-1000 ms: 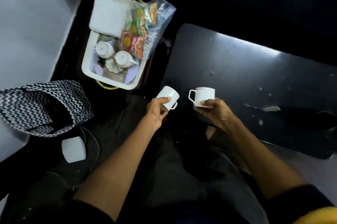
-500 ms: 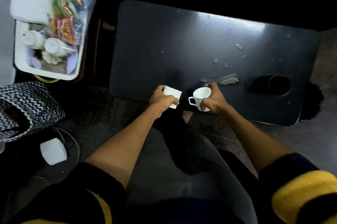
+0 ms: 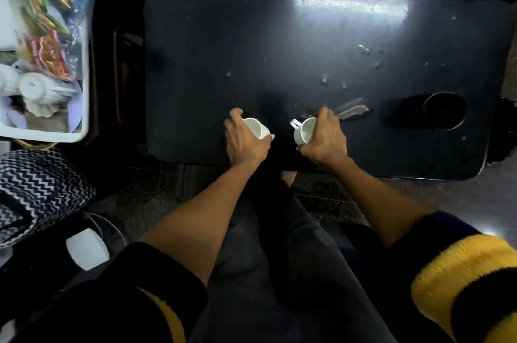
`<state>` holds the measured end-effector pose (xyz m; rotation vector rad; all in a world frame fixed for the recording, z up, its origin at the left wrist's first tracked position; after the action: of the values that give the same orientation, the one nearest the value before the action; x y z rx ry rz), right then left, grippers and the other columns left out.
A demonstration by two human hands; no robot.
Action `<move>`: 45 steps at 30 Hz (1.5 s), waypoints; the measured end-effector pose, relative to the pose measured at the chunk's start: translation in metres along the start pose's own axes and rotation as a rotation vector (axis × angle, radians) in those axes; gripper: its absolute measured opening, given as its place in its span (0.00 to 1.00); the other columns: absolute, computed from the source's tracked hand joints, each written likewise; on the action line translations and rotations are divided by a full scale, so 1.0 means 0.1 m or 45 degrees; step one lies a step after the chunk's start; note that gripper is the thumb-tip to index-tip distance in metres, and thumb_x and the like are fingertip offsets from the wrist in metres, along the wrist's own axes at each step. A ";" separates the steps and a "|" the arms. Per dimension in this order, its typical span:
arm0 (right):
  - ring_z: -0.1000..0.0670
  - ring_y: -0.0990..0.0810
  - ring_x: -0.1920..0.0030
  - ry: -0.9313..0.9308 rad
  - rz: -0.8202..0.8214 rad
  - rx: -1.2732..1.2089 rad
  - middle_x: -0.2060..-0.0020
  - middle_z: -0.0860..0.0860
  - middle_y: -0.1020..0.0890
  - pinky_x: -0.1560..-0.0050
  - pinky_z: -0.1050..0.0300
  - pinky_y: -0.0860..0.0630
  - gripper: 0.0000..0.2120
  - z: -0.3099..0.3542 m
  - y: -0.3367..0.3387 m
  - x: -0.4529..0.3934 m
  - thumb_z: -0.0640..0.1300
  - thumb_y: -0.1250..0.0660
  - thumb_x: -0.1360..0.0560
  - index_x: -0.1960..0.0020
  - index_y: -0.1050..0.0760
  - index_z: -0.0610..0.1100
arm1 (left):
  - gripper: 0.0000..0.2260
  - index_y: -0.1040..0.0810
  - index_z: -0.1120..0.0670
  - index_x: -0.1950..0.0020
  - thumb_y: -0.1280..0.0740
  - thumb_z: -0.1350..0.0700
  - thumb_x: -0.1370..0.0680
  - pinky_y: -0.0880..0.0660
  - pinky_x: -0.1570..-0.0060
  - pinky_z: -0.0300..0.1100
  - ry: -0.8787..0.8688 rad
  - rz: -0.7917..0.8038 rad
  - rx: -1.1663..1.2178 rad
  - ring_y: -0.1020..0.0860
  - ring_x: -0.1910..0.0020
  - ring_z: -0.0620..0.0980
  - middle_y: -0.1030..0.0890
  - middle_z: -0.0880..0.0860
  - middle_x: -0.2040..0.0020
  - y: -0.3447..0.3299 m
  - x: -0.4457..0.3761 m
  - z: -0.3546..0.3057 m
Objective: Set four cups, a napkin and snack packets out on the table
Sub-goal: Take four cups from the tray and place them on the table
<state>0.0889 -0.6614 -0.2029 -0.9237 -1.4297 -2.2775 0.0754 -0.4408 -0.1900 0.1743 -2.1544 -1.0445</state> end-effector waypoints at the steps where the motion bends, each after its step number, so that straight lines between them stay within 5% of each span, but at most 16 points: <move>1: 0.42 0.28 0.38 0.006 -0.039 0.060 0.40 0.46 0.30 0.51 0.45 0.23 0.39 0.02 -0.01 0.01 0.50 0.19 0.40 0.39 0.38 0.45 | 0.38 0.37 0.49 0.33 0.18 0.50 0.35 0.24 0.44 0.52 0.003 0.001 -0.034 0.26 0.36 0.58 0.30 0.56 0.34 -0.06 -0.01 0.01; 7: 0.35 0.20 0.47 -0.243 -0.123 0.126 0.40 0.40 0.29 0.51 0.44 0.23 0.38 -0.02 -0.11 0.12 0.61 0.27 0.32 0.34 0.41 0.42 | 0.33 0.34 0.55 0.32 0.21 0.48 0.31 0.21 0.47 0.53 0.104 0.042 -0.213 0.28 0.36 0.61 0.38 0.59 0.31 -0.34 0.04 0.03; 11: 0.36 0.23 0.41 -0.476 -0.102 -0.168 0.37 0.38 0.28 0.55 0.51 0.34 0.36 -0.04 -0.11 0.15 0.61 0.32 0.26 0.31 0.41 0.40 | 0.38 0.37 0.57 0.31 0.20 0.49 0.33 0.22 0.44 0.51 0.253 0.120 -0.041 0.28 0.36 0.61 0.39 0.58 0.31 -0.40 0.05 0.05; 18: 0.36 0.25 0.35 -0.834 0.015 -0.619 0.32 0.37 0.28 0.41 0.43 0.22 0.42 -0.21 -0.20 0.25 0.68 0.39 0.26 0.28 0.40 0.36 | 0.43 0.42 0.53 0.25 0.22 0.58 0.34 0.24 0.41 0.47 0.203 0.406 0.005 0.27 0.36 0.60 0.44 0.56 0.27 -0.35 0.06 0.20; 20: 0.35 0.26 0.34 -0.691 -0.029 -0.425 0.33 0.36 0.28 0.41 0.43 0.25 0.40 -0.19 -0.07 0.26 0.65 0.36 0.27 0.29 0.40 0.37 | 0.45 0.42 0.50 0.23 0.23 0.59 0.35 0.25 0.37 0.52 0.031 0.385 -0.155 0.33 0.29 0.61 0.47 0.56 0.23 -0.22 0.05 0.19; 24: 0.36 0.29 0.36 -0.013 -0.106 0.002 0.35 0.41 0.30 0.40 0.38 0.26 0.38 0.12 0.07 0.30 0.56 0.30 0.34 0.30 0.38 0.43 | 0.43 0.40 0.48 0.21 0.25 0.60 0.33 0.33 0.30 0.56 -0.481 0.365 -0.488 0.43 0.20 0.57 0.45 0.54 0.18 -0.13 0.07 0.06; 27: 0.39 0.28 0.36 0.264 0.034 0.308 0.35 0.45 0.29 0.39 0.40 0.29 0.42 0.26 -0.14 0.38 0.57 0.27 0.36 0.27 0.38 0.46 | 0.41 0.39 0.49 0.21 0.24 0.59 0.30 0.31 0.31 0.56 -0.623 0.383 -0.585 0.36 0.24 0.56 0.33 0.54 0.24 -0.12 0.07 0.01; 31: 0.40 0.26 0.39 0.312 0.017 0.374 0.38 0.45 0.26 0.40 0.42 0.30 0.38 0.24 -0.20 0.38 0.55 0.26 0.34 0.28 0.35 0.48 | 0.38 0.37 0.49 0.23 0.23 0.52 0.29 0.29 0.39 0.53 -0.627 0.345 -0.617 0.28 0.34 0.57 0.25 0.54 0.35 -0.08 0.03 -0.01; 45: 0.39 0.24 0.39 0.323 -0.084 0.434 0.36 0.45 0.24 0.41 0.43 0.30 0.40 0.15 -0.05 0.26 0.53 0.25 0.37 0.27 0.33 0.49 | 0.38 0.37 0.49 0.24 0.23 0.49 0.28 0.28 0.40 0.54 -0.553 0.333 -0.595 0.28 0.34 0.57 0.26 0.56 0.35 -0.10 0.05 0.00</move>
<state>0.0717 -0.6435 -0.1851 -0.4734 -1.6769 -2.0156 0.0700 -0.4492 -0.1944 -0.5852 -2.1460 -1.4896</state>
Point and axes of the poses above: each hand's wrist, its own x-axis away from the middle knuckle, its own y-axis out of the back of the hand, z = x × y, the point moved 9 cm from there along -x, towards the middle knuckle
